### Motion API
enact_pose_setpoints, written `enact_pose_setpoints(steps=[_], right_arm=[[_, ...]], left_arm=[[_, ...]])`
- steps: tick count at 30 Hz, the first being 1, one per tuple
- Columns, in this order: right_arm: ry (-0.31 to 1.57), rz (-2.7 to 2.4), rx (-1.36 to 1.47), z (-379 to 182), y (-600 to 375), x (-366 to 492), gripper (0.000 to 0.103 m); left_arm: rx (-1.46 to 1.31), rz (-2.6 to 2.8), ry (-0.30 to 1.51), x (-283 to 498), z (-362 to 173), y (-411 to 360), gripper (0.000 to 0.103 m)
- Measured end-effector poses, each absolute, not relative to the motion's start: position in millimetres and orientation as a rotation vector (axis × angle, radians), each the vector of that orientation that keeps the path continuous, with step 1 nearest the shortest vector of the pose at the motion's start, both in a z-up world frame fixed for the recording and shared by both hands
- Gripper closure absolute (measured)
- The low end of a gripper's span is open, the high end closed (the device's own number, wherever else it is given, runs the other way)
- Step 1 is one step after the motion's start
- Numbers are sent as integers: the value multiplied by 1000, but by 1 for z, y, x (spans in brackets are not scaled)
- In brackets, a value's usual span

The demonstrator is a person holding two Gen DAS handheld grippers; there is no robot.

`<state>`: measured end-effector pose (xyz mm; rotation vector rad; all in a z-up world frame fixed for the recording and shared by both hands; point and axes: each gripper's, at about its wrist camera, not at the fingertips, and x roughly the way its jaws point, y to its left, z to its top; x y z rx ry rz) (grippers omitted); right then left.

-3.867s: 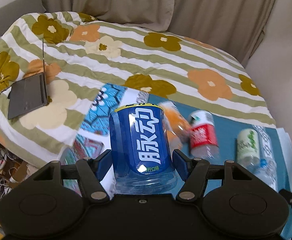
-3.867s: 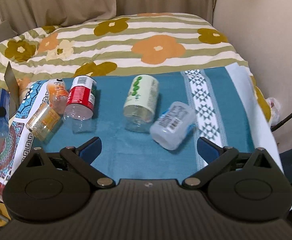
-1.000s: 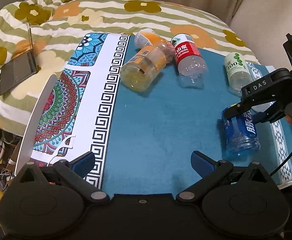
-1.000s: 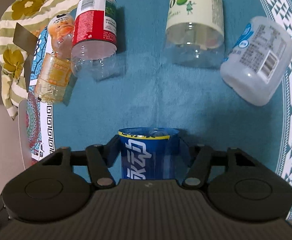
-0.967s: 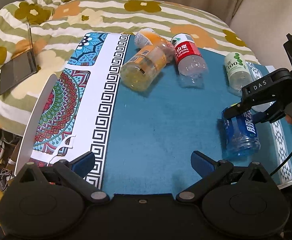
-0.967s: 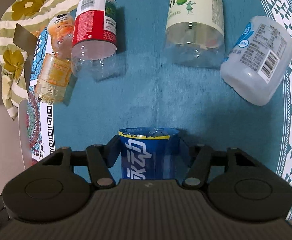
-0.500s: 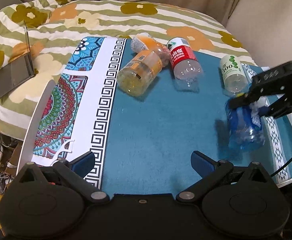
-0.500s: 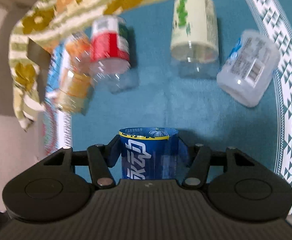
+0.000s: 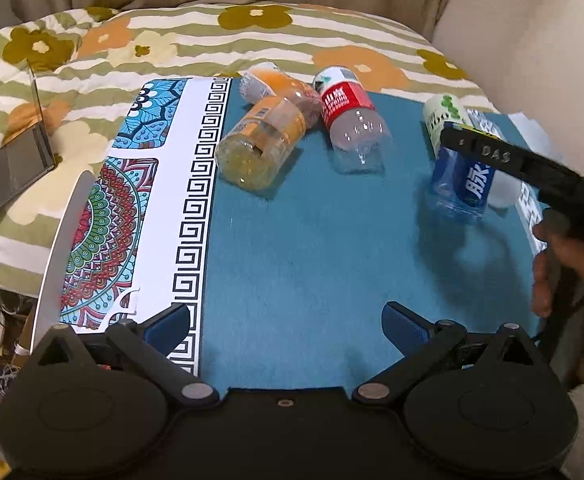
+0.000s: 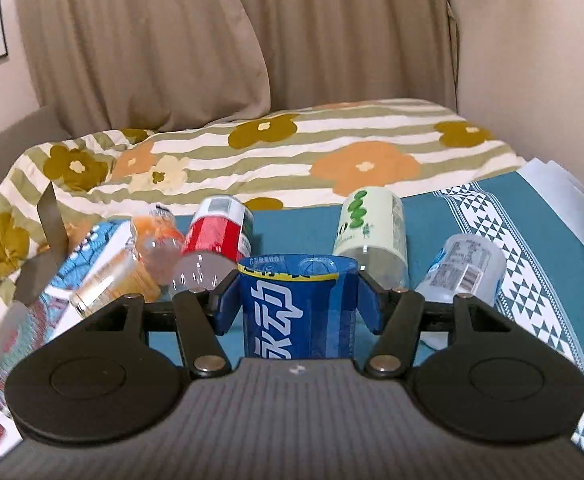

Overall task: Flip cup upright
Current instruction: 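Rotate the blue cup upright with the right tool, opening facing up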

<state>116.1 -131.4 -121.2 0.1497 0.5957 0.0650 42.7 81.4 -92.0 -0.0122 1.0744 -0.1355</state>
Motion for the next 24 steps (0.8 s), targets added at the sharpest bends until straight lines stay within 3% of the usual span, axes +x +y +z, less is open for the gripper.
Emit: enact_pose_setpoints(steps=[24], right_arm=[[601,88,79,-143,-123,64,27]], left_arm=[[7,-171,1067,35,-103,78,0]])
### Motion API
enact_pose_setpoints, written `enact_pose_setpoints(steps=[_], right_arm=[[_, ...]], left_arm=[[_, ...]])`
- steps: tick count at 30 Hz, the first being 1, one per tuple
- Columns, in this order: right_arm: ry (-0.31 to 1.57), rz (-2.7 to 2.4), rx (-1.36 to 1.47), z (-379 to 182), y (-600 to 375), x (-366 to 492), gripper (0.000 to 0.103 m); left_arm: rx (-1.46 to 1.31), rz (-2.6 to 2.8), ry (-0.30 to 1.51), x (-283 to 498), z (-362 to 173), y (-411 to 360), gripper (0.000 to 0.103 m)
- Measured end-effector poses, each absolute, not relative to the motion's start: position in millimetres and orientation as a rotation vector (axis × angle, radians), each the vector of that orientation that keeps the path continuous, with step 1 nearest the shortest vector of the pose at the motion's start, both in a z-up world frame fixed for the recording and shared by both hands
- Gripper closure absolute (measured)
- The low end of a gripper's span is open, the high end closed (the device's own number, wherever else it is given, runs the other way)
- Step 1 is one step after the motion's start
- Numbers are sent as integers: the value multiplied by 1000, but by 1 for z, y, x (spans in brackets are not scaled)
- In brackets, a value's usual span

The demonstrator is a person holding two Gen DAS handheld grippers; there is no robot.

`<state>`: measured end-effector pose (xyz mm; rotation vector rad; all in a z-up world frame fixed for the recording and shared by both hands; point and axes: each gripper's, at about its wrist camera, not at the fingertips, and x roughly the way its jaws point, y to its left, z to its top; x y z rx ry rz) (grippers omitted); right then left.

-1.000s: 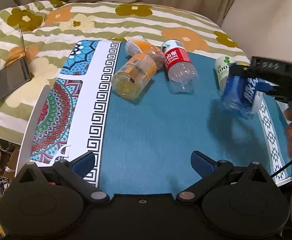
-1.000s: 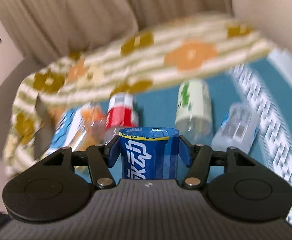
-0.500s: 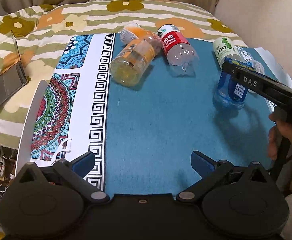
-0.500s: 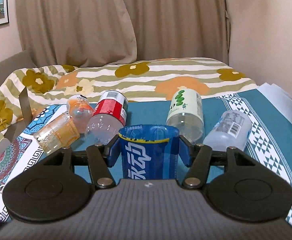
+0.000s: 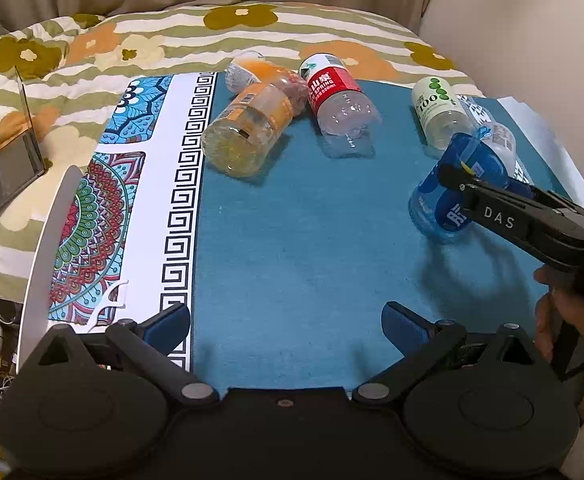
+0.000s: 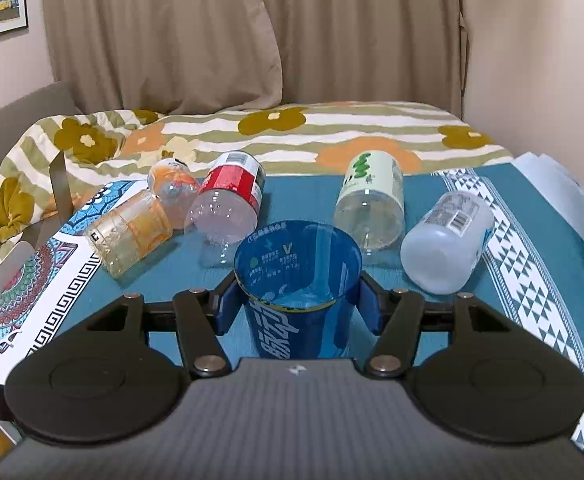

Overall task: Flip cup upright
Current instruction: 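Rotate the blue cup upright with the right tool, opening facing up, then lower the upright cup onto the cloth and open the right tool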

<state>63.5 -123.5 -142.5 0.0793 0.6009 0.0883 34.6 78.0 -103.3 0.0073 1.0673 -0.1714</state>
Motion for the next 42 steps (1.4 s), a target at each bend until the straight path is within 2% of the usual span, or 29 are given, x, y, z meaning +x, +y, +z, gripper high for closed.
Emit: enact_pose_setpoints(steps=[1,4,15,31,42], right_arm=[[608,90,85,-143,-124,64,25],[609,83,93,-142,-124,65,0],[699,129,75,-130,-128,66,0],[815,85,40,-31,-190,22,0],[890,5,60,-27,-216,11,0]], left_arm=[[5,-168,1067,34,-103,78,0],[-2,-154,1065,31,-102,80,0],[-21,-131,1015,22,-80,75,0],[10,-110,809,12,-15,38,0],[58,-106,738,4,-7,17,0]])
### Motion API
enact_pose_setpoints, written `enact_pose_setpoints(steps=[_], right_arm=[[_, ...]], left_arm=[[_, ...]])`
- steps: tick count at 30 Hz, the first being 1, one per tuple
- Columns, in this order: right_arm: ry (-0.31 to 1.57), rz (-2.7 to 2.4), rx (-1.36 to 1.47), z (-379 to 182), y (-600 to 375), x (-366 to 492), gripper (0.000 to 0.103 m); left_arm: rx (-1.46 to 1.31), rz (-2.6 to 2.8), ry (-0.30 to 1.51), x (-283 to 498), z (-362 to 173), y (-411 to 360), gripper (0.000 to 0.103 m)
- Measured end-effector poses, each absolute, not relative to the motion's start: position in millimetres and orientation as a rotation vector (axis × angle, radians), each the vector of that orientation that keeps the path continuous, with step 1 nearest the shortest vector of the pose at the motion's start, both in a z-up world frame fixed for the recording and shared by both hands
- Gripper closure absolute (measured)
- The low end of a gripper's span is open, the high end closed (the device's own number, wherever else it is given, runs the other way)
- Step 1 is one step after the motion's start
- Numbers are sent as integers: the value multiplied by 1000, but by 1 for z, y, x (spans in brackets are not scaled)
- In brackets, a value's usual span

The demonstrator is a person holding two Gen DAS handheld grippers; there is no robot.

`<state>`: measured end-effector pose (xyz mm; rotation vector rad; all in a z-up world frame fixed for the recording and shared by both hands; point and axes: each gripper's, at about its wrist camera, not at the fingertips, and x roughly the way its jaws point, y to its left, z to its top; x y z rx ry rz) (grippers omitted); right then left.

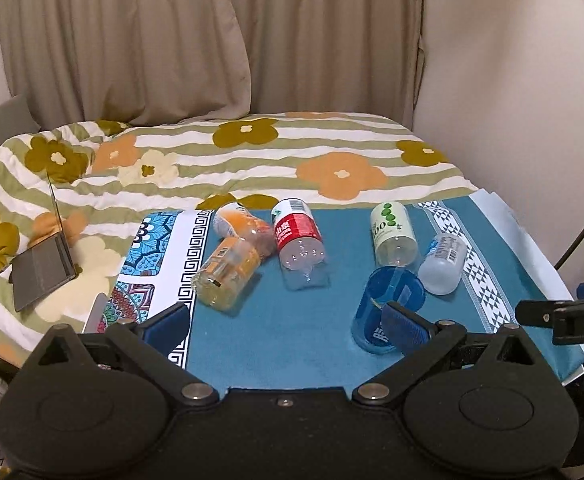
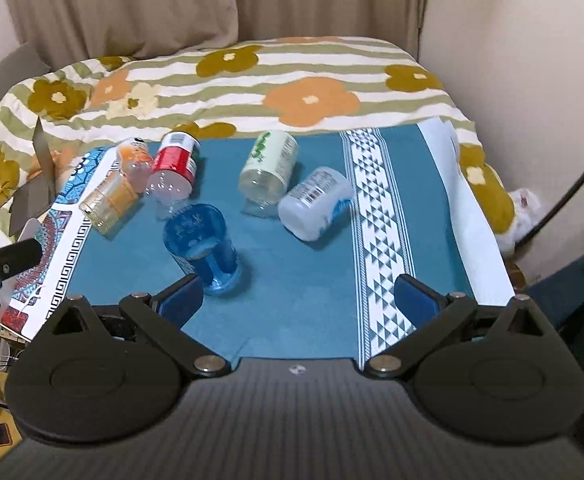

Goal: Flip cup upright

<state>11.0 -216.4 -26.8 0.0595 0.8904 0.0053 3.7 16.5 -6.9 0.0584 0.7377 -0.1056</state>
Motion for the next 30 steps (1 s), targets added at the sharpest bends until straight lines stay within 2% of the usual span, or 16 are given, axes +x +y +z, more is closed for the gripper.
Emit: enact_pose_setpoints(steps=[30], right_arm=[[891,-20,56,-28,-222,5,0]], left_arm=[[96,-116,718,-3,-6,9,0]])
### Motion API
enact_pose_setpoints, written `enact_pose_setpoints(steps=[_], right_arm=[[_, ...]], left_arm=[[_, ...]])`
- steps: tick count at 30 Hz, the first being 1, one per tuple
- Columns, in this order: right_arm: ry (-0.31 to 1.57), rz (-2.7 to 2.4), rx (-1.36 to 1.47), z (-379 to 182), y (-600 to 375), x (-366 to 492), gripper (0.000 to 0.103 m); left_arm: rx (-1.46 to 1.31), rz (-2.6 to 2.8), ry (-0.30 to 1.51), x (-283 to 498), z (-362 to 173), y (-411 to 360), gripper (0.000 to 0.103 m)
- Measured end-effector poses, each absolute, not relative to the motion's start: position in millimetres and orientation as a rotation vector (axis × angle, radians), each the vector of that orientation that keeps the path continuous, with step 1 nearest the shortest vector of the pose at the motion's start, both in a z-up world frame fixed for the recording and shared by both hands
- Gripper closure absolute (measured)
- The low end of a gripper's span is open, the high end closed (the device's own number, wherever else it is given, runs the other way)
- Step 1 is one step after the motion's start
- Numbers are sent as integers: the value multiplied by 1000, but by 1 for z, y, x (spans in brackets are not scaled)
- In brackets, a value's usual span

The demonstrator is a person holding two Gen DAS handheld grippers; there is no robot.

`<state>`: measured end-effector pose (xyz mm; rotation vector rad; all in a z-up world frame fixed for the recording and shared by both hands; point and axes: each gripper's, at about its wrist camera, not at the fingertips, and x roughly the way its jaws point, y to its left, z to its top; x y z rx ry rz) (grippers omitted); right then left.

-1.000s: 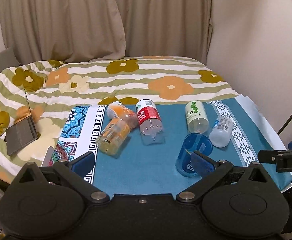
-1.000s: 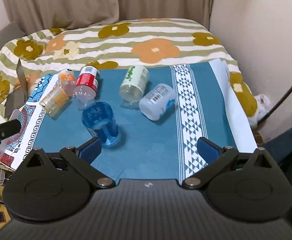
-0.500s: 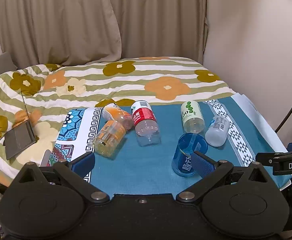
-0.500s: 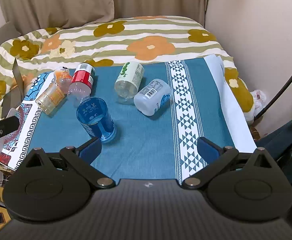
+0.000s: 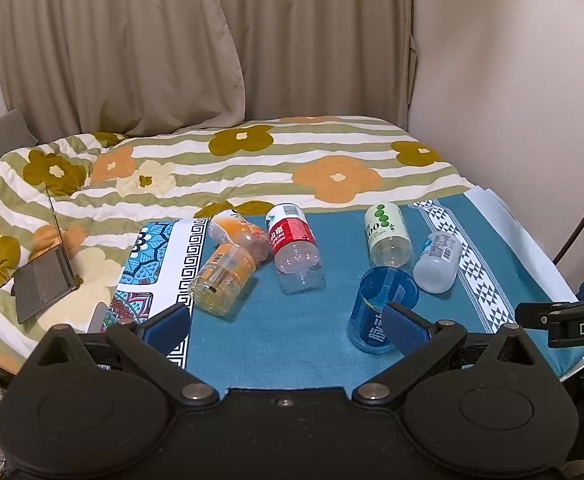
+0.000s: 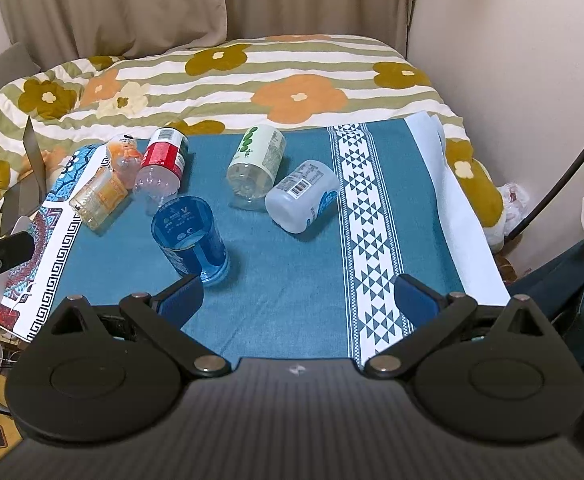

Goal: Flip cup upright

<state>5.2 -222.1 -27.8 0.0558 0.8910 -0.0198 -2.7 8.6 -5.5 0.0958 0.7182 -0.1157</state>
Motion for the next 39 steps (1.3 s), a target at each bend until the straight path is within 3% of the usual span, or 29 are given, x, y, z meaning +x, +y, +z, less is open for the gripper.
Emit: enact_pose_setpoints(steps=[39], right_arm=[[897,-11,32,-27,-224,9,0]], left_arm=[[138,-86,680,-3,-8,11,0]])
